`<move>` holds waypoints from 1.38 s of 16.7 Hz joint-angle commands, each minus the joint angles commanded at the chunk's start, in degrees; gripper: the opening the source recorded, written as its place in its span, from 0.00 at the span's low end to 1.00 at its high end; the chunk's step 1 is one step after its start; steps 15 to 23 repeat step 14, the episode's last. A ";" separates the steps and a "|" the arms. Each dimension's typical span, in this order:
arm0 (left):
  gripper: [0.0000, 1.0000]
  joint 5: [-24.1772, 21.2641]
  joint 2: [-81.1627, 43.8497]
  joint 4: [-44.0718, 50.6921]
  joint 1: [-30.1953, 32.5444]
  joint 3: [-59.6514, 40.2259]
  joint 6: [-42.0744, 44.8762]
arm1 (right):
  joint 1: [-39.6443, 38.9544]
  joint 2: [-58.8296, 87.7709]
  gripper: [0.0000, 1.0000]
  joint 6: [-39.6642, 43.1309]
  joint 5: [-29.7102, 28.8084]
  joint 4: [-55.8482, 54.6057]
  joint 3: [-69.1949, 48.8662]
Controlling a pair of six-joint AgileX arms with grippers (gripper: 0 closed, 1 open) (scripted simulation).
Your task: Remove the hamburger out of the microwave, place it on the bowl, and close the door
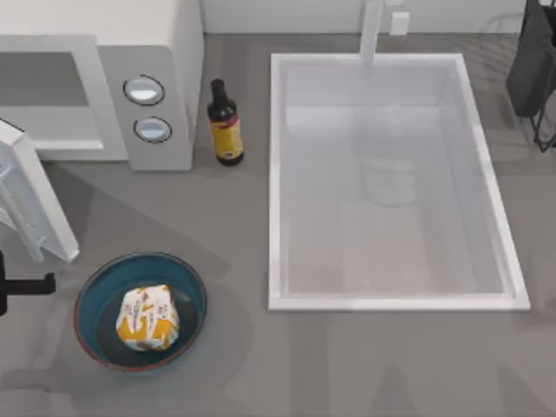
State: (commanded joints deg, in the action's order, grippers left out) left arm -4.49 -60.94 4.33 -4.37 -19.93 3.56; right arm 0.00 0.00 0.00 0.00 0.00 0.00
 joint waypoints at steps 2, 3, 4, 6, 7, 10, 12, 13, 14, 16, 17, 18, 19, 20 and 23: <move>0.00 0.11 -2.13 -1.01 0.18 -1.54 -0.10 | 0.00 0.00 1.00 0.00 0.00 0.00 0.00; 0.00 0.19 -4.11 -1.86 0.34 -2.83 -0.18 | 0.00 0.00 1.00 0.00 0.00 0.00 0.00; 0.00 0.30 -6.71 -2.88 0.52 -4.38 -0.27 | 0.00 0.00 1.00 0.00 0.00 0.00 0.00; 0.00 0.56 -13.31 -5.25 0.97 -7.91 -0.51 | 0.00 0.00 1.00 0.00 0.00 0.00 0.00; 0.00 0.71 -16.84 -6.52 1.21 -9.73 -0.64 | 0.00 0.00 1.00 0.00 0.00 0.00 0.00; 0.00 1.14 -25.45 -10.01 1.91 -14.61 -1.02 | 0.00 0.00 1.00 0.00 0.00 0.00 0.00; 0.00 1.33 -28.34 -11.51 2.20 -16.68 -1.19 | 0.00 0.00 1.00 0.00 0.00 0.00 0.00; 0.00 1.37 -28.87 -11.81 2.27 -17.10 -1.22 | 0.00 0.00 1.00 0.00 0.00 0.00 0.00; 0.00 1.37 -28.92 -11.84 2.27 -17.13 -1.22 | 0.00 0.00 1.00 0.00 0.00 0.00 0.00; 0.00 1.37 -28.92 -11.84 2.27 -17.13 -1.22 | 0.00 0.00 1.00 0.00 0.00 0.00 0.00; 0.00 1.37 -28.92 -11.84 2.27 -17.13 -1.22 | 0.00 0.00 1.00 0.00 0.00 0.00 0.00; 0.00 1.37 -28.92 -11.84 2.27 -17.13 -1.22 | 0.00 0.00 1.00 0.00 0.00 0.00 0.00; 0.00 1.37 -28.92 -11.84 2.27 -17.13 -1.22 | 0.00 0.00 1.00 0.00 0.00 0.00 0.00; 0.00 1.37 -28.92 -11.84 2.27 -17.13 -1.22 | 0.00 0.00 1.00 0.00 0.00 0.00 0.00; 0.00 1.37 -28.92 -11.84 2.27 -17.13 -1.22 | 0.00 0.00 1.00 0.00 0.00 0.00 0.00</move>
